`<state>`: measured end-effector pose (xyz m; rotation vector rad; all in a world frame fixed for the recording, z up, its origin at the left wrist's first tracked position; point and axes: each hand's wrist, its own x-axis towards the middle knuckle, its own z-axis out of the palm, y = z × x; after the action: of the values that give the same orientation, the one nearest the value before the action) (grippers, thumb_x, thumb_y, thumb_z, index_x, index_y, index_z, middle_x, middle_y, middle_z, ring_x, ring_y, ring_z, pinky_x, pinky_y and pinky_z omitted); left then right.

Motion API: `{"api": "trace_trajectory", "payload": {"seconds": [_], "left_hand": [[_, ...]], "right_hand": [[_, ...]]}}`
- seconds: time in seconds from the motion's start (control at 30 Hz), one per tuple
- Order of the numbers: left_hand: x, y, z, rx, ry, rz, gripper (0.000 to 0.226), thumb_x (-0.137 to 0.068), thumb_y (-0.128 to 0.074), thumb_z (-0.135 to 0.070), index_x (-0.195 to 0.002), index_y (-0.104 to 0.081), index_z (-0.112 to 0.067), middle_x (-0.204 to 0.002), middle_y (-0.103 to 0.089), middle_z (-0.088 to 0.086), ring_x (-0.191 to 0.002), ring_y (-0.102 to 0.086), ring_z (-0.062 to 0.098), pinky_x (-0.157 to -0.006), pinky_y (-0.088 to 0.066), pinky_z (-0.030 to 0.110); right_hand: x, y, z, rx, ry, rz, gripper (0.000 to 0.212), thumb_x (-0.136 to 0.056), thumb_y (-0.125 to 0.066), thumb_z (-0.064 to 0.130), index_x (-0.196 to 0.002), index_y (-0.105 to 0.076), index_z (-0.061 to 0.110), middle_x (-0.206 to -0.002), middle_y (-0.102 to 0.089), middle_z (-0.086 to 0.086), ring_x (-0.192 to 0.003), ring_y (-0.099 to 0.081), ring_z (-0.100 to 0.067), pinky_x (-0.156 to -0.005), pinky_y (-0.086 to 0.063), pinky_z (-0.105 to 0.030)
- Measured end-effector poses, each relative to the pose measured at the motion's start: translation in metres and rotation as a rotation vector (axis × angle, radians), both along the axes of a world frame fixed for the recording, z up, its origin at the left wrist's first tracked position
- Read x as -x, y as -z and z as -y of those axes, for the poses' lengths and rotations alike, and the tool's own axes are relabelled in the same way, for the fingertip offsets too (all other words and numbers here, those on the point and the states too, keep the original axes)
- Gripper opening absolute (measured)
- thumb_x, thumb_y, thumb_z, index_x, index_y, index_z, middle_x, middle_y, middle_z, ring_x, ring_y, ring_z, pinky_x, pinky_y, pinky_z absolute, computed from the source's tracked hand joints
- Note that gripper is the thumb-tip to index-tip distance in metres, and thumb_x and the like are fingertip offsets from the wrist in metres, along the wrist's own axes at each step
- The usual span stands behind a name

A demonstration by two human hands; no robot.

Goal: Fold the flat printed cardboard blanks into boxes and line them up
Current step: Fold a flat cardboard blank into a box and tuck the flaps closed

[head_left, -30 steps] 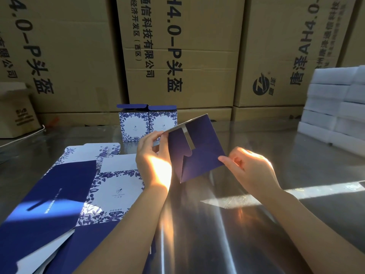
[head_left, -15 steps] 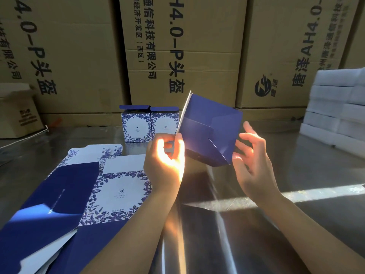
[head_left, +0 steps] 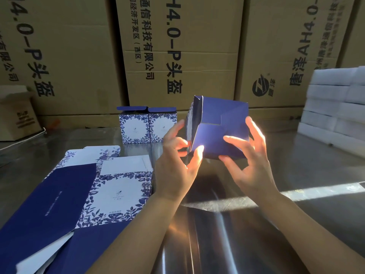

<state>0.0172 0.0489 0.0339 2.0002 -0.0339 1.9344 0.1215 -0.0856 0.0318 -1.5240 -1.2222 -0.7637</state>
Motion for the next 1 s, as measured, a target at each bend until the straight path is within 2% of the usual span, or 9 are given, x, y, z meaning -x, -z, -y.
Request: {"api": "trace_trajectory", "payload": {"seconds": [0.1,0.17,0.27,0.37,0.43,0.63,0.73,0.87,1.0], "left_hand": [[0.001,0.000,-0.003,-0.109,-0.076,-0.028,0.031,-0.084,-0.063,-0.023,-0.088,-0.033,-0.016,-0.131,-0.052,0.003,-0.070,-0.065,0.015,-0.043,-0.048,0.029],[0.002,-0.002,-0.004,-0.173,-0.172,-0.049,0.025,-0.084,-0.062,-0.024,-0.087,-0.038,-0.020,-0.128,-0.057,0.003,-0.063,-0.062,0.014,-0.041,-0.042,0.020],[0.000,-0.001,-0.007,-0.231,-0.227,-0.057,0.016,-0.083,-0.065,-0.027,-0.095,-0.054,-0.030,-0.129,-0.054,-0.005,-0.071,-0.060,0.004,-0.057,-0.035,0.007],[0.000,0.002,-0.013,-0.264,-0.164,-0.088,0.023,-0.084,-0.067,-0.028,-0.105,-0.059,-0.031,-0.133,-0.048,-0.004,-0.079,-0.063,0.007,-0.066,-0.043,0.009],[0.001,0.002,-0.016,-0.264,-0.135,-0.121,0.022,-0.086,-0.066,-0.027,-0.107,-0.061,-0.030,-0.135,-0.047,-0.002,-0.079,-0.064,0.010,-0.070,-0.047,0.013],[0.003,-0.003,-0.013,-0.252,-0.192,-0.168,0.018,-0.086,-0.061,-0.026,-0.094,-0.075,-0.019,-0.133,-0.048,-0.002,-0.071,-0.067,0.014,-0.065,-0.053,0.022],[0.006,-0.005,-0.010,-0.238,-0.226,-0.208,0.019,-0.084,-0.060,-0.029,-0.090,-0.077,-0.022,-0.131,-0.049,-0.005,-0.071,-0.068,0.012,-0.062,-0.052,0.020],[0.009,-0.006,-0.009,-0.221,-0.225,-0.275,0.012,-0.075,-0.077,-0.023,-0.087,-0.077,-0.023,-0.125,-0.061,0.003,-0.067,-0.066,0.012,-0.058,-0.048,0.018],[0.009,-0.006,-0.006,-0.216,-0.221,-0.299,0.017,-0.069,-0.083,-0.019,-0.085,-0.077,-0.022,-0.123,-0.063,0.005,-0.068,-0.067,0.013,-0.056,-0.054,0.023]], "right_hand": [[0.001,-0.001,0.000,-0.037,0.013,-0.021,0.042,-0.077,-0.071,0.018,-0.115,-0.058,0.031,-0.150,-0.020,0.013,-0.117,-0.049,-0.006,-0.088,-0.029,0.003],[-0.001,0.000,0.000,-0.037,0.038,-0.001,0.040,-0.077,-0.073,0.016,-0.114,-0.062,0.025,-0.149,-0.026,0.004,-0.106,-0.044,0.005,-0.087,-0.028,0.005],[-0.005,0.002,-0.001,-0.005,0.061,0.010,0.036,-0.079,-0.075,0.012,-0.113,-0.067,0.017,-0.149,-0.029,-0.001,-0.117,-0.035,0.021,-0.091,-0.029,0.003],[-0.006,0.002,-0.001,0.006,0.065,0.036,0.035,-0.082,-0.071,0.017,-0.116,-0.067,0.017,-0.148,-0.031,0.001,-0.128,-0.028,0.017,-0.095,-0.030,0.000],[-0.006,0.001,-0.001,0.016,0.077,0.060,0.035,-0.083,-0.069,0.017,-0.118,-0.067,0.019,-0.147,-0.033,0.003,-0.124,-0.035,0.015,-0.093,-0.030,0.001],[-0.002,0.003,-0.002,-0.057,0.036,0.031,0.027,-0.083,-0.066,0.017,-0.108,-0.071,0.024,-0.143,-0.039,0.005,-0.127,-0.033,0.015,-0.089,-0.030,0.002],[-0.002,0.004,-0.003,-0.081,-0.027,-0.008,0.028,-0.082,-0.068,0.014,-0.108,-0.068,0.025,-0.142,-0.039,0.009,-0.126,-0.038,0.011,-0.094,-0.029,-0.001],[-0.003,0.005,-0.002,-0.041,-0.042,-0.047,0.028,-0.082,-0.070,0.007,-0.106,-0.071,0.022,-0.143,-0.037,0.017,-0.128,-0.041,0.003,-0.097,-0.026,-0.001],[-0.003,0.004,-0.002,-0.002,-0.022,-0.054,0.027,-0.083,-0.070,0.003,-0.103,-0.074,0.021,-0.143,-0.034,0.022,-0.128,-0.045,-0.004,-0.095,-0.025,0.001]]}}
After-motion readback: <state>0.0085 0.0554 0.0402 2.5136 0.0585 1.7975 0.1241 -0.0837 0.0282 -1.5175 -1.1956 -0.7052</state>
